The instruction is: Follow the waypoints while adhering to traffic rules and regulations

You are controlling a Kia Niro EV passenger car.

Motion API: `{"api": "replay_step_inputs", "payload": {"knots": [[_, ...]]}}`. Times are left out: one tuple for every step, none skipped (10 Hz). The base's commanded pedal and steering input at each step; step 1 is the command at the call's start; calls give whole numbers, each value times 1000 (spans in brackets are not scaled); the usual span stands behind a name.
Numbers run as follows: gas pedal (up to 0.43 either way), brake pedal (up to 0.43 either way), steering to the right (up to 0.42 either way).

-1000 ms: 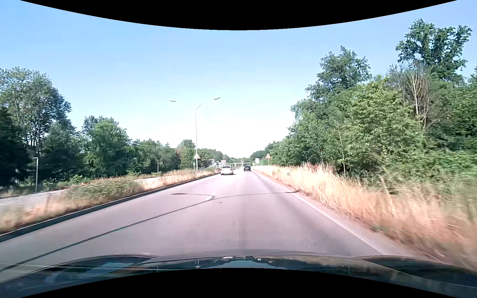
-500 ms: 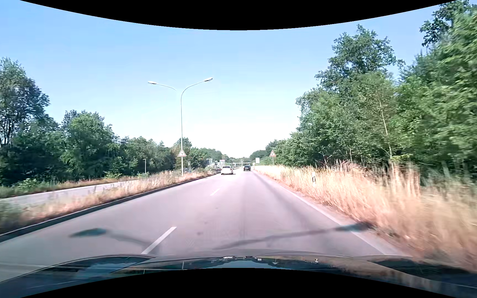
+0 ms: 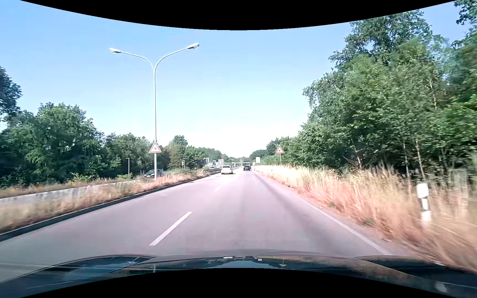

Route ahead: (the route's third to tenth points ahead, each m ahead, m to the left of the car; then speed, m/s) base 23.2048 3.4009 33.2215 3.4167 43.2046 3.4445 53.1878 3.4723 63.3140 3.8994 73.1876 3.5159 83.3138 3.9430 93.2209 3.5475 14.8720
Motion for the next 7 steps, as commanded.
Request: {"api": "replay_step_inputs", "payload": {"knots": [[197,0,0],[197,0,0],[197,0,0],[197,0,0],[197,0,0],[197,0,0],[197,0,0]]}}
